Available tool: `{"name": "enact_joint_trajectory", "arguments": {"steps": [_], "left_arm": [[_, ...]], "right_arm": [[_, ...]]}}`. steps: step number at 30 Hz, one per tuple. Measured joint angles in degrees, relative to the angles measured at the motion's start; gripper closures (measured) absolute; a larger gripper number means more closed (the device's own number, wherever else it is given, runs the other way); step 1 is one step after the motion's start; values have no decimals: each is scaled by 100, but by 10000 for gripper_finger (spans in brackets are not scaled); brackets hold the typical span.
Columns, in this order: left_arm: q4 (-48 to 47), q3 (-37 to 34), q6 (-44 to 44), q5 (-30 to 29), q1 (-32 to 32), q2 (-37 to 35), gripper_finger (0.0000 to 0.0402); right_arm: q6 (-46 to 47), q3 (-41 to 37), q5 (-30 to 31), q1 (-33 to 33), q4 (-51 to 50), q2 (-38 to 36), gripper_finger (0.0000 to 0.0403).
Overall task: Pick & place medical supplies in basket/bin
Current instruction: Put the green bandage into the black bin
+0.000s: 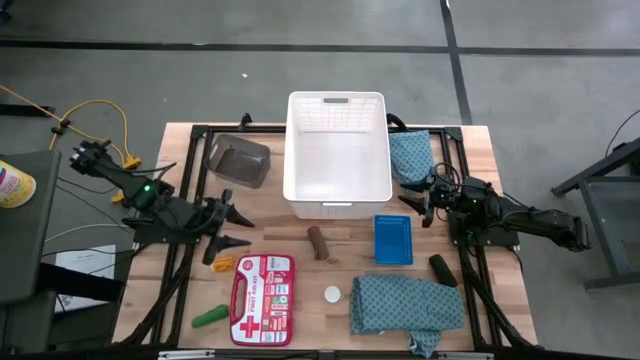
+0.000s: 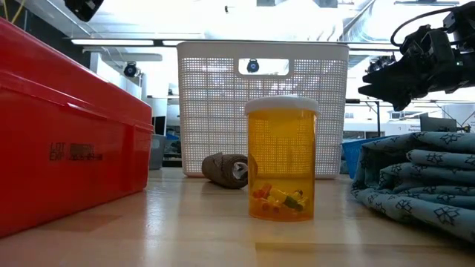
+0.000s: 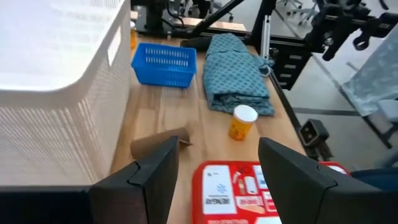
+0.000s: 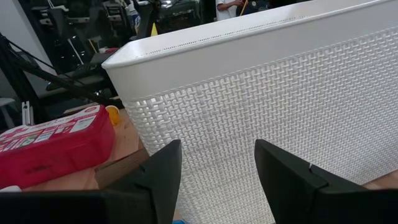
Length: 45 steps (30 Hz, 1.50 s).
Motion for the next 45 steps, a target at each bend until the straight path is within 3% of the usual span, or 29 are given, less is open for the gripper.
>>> {"name": "enact_joint_trajectory", "arguments": {"steps": [9,17,30,45], "left_arm": [[-356,30,-507,26,-121,-1,190],[-1847,882,-1309,288,-262,503,190],[-3695,2207,-3344,323,-1936,2067,190],[-4101,2271,-4332,347,-3099,2913,190]], "right_arm": [[0,0,0,0,-1,-1,211],[0,1,0,1,2,-1,211],[0,0,0,0,1,1,211],[0,1,0,1,0,2,211]]}}
